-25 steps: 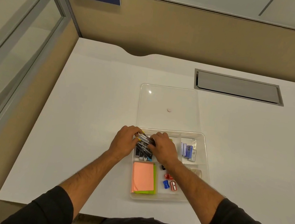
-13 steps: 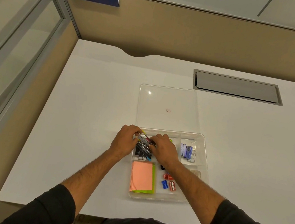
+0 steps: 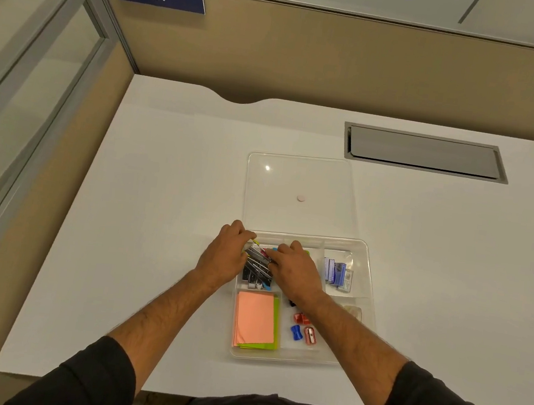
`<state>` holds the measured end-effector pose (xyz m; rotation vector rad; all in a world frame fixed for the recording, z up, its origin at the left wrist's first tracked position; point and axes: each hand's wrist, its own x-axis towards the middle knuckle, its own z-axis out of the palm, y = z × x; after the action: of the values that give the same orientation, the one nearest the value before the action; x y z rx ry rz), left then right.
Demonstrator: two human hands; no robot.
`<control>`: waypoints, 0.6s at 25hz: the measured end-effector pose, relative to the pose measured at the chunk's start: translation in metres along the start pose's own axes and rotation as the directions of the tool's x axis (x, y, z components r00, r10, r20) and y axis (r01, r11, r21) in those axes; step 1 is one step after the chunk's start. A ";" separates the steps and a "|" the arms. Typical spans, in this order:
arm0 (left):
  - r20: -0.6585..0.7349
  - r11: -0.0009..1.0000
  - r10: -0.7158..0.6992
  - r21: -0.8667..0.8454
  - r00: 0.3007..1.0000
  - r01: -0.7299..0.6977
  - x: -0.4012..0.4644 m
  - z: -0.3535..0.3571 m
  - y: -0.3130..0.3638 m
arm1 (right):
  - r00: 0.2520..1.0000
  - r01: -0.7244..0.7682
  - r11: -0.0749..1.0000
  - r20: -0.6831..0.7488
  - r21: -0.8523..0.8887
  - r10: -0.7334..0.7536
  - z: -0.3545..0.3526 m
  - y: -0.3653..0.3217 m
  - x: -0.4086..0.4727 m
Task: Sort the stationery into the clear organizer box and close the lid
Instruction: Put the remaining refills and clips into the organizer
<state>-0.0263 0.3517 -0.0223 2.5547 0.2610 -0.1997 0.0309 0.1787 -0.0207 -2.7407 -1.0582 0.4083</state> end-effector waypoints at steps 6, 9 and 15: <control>0.025 0.992 -0.005 0.130 1.000 0.002 0.004 0.001 0.005 | 0.999 0.004 0.998 0.040 -0.061 -0.001 -0.001 -0.001 0.004; 0.024 0.996 0.003 0.089 1.000 -0.005 0.004 0.001 0.002 | 0.999 0.008 1.000 0.032 -0.027 -0.007 -0.001 0.003 0.005; -0.031 0.985 -0.082 -0.154 0.996 0.076 0.010 -0.012 0.001 | 0.994 -0.046 0.968 -0.084 0.249 0.069 -0.013 0.018 0.010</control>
<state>-0.0155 0.3589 -0.0142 2.3998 0.3774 -0.1560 0.0529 0.1715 -0.0153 -2.5471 -0.8444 0.3886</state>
